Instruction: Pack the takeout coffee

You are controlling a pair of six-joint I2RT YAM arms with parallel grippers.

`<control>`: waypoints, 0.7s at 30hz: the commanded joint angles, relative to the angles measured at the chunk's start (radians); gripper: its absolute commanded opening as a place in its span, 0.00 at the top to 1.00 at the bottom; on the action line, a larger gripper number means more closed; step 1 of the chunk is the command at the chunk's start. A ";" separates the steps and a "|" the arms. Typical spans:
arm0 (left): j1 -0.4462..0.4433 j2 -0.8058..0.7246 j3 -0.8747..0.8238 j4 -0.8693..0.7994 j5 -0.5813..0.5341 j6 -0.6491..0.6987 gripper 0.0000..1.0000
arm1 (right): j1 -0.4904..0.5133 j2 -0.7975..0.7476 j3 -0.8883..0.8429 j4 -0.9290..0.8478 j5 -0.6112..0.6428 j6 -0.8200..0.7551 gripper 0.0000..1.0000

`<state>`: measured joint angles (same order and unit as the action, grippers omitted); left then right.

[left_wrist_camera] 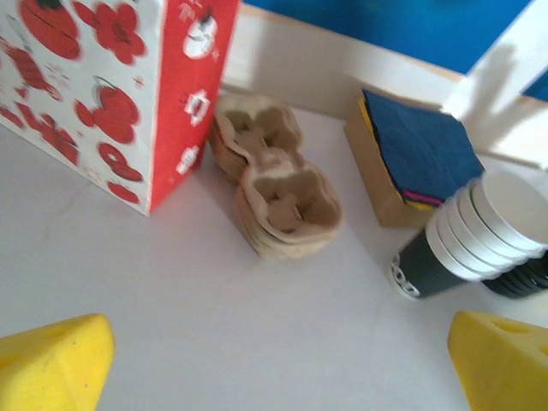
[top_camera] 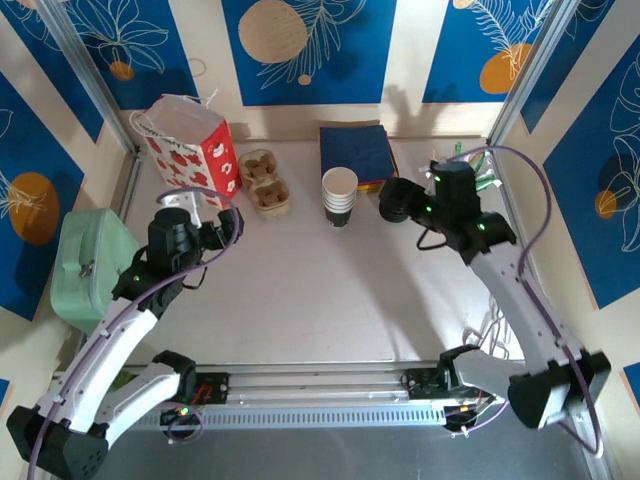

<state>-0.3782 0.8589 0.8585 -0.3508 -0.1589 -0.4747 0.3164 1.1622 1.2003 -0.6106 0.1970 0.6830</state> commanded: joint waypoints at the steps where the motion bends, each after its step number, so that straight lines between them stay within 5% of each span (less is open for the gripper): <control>1: -0.008 0.008 0.082 -0.107 0.115 -0.017 0.01 | 0.056 0.092 0.109 -0.105 0.101 0.005 0.05; 4: -0.009 0.011 0.109 -0.119 0.146 -0.006 0.01 | 0.084 0.190 0.191 -0.100 0.109 -0.018 0.16; 21: -0.010 0.025 0.105 -0.106 0.202 -0.008 0.00 | 0.148 0.655 0.539 -0.164 0.182 -0.088 0.35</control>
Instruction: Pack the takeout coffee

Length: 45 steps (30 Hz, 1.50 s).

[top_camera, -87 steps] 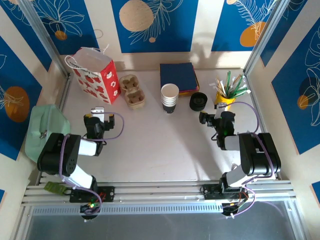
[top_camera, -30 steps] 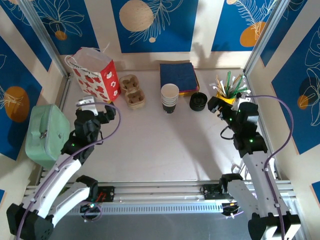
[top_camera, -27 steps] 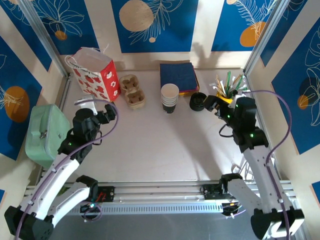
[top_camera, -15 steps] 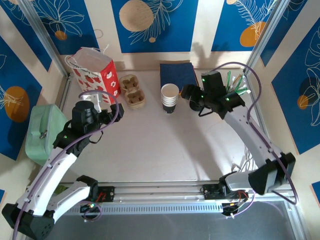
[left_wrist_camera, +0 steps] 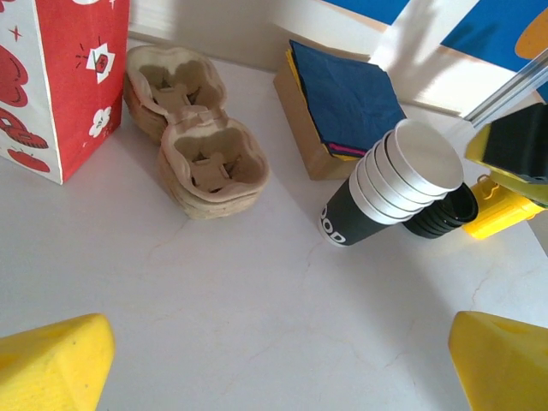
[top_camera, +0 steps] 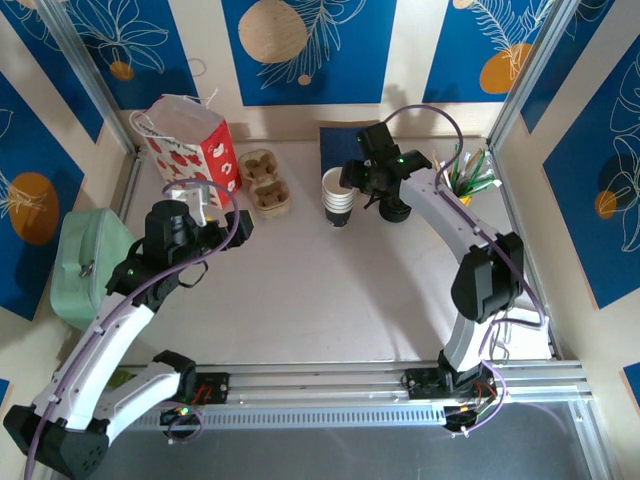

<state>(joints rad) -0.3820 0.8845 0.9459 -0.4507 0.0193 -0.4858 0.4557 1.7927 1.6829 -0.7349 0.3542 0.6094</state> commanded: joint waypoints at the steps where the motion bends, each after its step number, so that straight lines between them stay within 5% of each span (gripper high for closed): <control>1: -0.007 0.002 0.019 -0.005 0.024 0.003 0.00 | 0.011 0.037 0.067 -0.043 0.027 -0.016 0.37; 11: -0.007 0.002 -0.002 0.001 0.017 -0.006 0.01 | 0.024 0.096 0.119 -0.046 0.025 -0.022 0.60; 20: -0.007 0.008 -0.009 0.012 0.014 -0.005 0.01 | 0.028 0.106 0.124 -0.043 0.022 -0.023 0.72; 45: -0.006 -0.030 -0.034 -0.003 -0.018 -0.007 0.01 | 0.028 0.090 0.112 -0.045 0.025 -0.010 0.84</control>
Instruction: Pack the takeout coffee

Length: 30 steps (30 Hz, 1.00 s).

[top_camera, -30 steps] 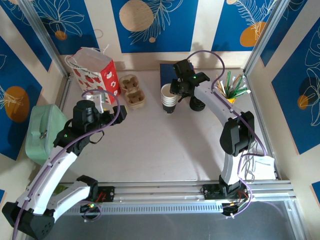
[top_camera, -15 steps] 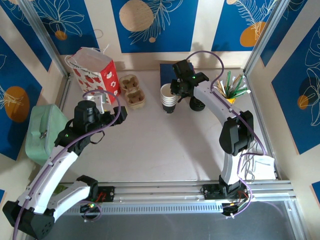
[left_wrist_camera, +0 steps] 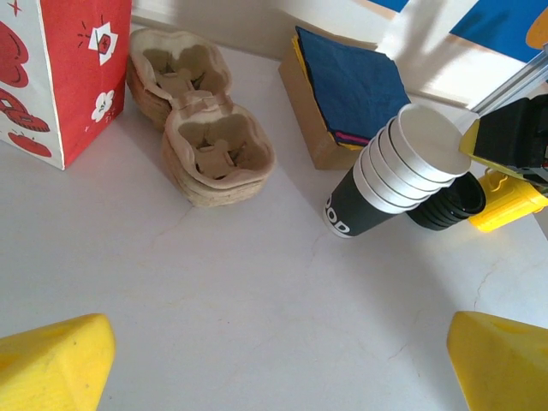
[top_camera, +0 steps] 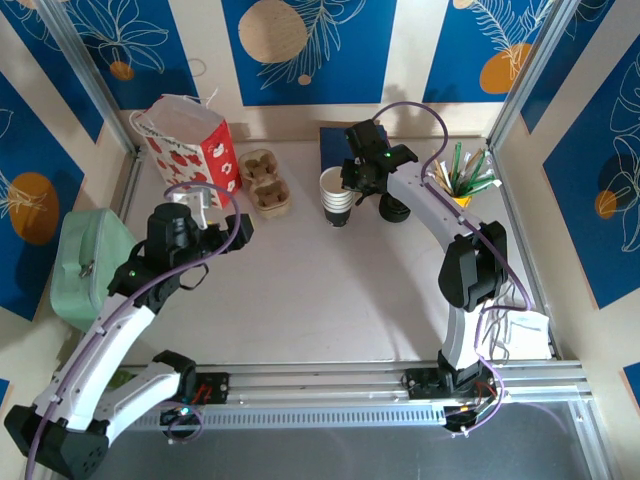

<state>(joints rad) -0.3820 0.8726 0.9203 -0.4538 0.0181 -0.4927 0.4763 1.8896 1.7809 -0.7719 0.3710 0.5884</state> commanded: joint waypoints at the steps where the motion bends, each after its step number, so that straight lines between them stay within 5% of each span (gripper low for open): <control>1: -0.006 -0.021 -0.009 -0.003 -0.018 0.001 0.01 | 0.007 -0.010 0.012 -0.005 0.007 0.010 0.85; 5: -0.006 -0.030 -0.010 -0.005 -0.023 0.001 0.01 | 0.001 -0.024 0.002 0.011 -0.022 0.020 0.92; 30: -0.007 -0.067 -0.003 -0.025 -0.048 0.012 0.01 | -0.014 -0.135 0.071 -0.038 -0.100 0.035 0.93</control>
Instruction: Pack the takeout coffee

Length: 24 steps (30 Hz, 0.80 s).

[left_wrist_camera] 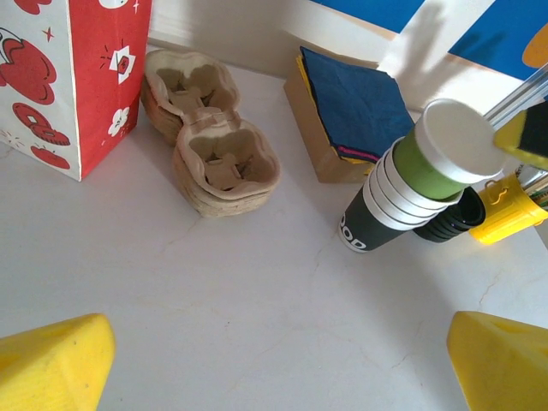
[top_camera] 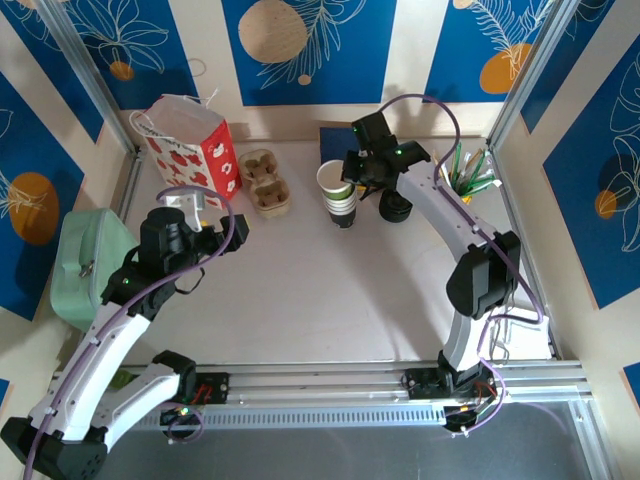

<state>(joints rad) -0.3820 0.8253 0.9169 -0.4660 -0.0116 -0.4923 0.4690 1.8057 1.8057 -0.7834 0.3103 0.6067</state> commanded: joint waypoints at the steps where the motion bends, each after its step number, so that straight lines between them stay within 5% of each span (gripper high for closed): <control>1: -0.006 -0.019 0.000 -0.012 -0.018 0.012 0.01 | -0.008 -0.057 0.051 -0.032 -0.044 0.017 0.93; 16: -0.006 -0.012 0.009 0.000 -0.032 0.021 0.01 | -0.007 -0.214 0.111 -0.118 -0.196 -0.014 0.93; 24: -0.006 -0.009 0.011 0.023 -0.051 0.038 0.00 | 0.052 -0.352 -0.060 -0.099 -0.169 -0.033 0.93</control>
<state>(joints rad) -0.3820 0.8253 0.9169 -0.4644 -0.0410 -0.4812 0.4973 1.5021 1.8114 -0.8795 0.1478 0.5930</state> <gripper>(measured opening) 0.999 0.071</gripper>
